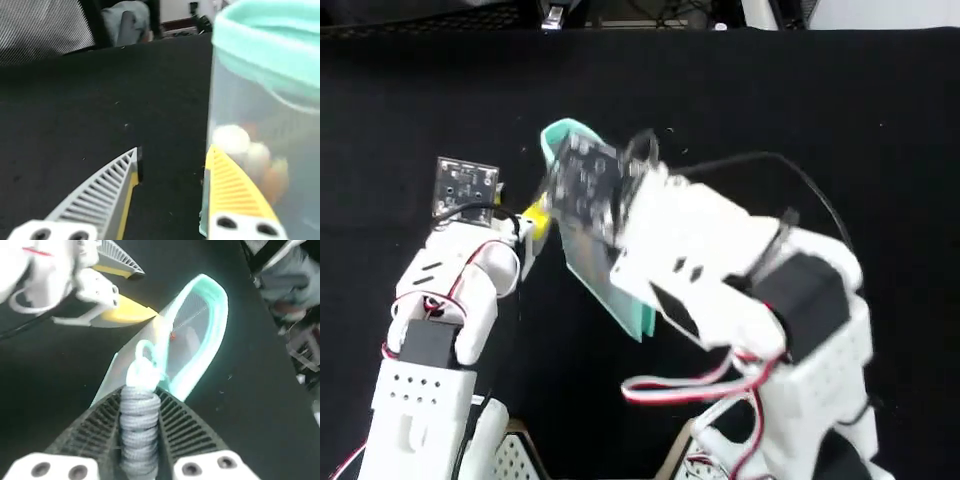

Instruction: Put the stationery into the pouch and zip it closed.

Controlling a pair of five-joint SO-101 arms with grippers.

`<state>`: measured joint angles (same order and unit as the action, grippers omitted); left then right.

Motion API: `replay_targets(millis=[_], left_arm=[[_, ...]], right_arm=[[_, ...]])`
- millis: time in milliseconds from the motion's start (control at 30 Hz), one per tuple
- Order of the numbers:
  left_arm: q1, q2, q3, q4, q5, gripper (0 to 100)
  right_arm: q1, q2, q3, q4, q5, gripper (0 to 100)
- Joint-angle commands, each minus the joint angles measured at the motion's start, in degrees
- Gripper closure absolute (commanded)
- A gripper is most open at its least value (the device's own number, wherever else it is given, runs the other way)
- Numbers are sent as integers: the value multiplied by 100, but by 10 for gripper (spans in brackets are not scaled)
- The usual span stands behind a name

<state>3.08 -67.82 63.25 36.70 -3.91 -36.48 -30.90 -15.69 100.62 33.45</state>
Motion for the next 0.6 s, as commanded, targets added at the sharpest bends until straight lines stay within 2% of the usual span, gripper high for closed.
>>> replay_targets(millis=[0, 133, 367, 500, 567], left_arm=[[-31, -9, -303, -44, 70, 773], [101, -9, -497, 343, 70, 773], [127, -9, -690, 369, 70, 773], [136, -9, -664, 422, 70, 773], [154, -18, -690, 695, 70, 773]], right_arm=[[-114, -286, 127, 9, 237, 986], [-141, -312, 127, 9, 413, 986], [-264, -268, -646, 18, 431, 986], [229, -154, -532, -114, 431, 986], [607, -75, -365, -255, 431, 986]])
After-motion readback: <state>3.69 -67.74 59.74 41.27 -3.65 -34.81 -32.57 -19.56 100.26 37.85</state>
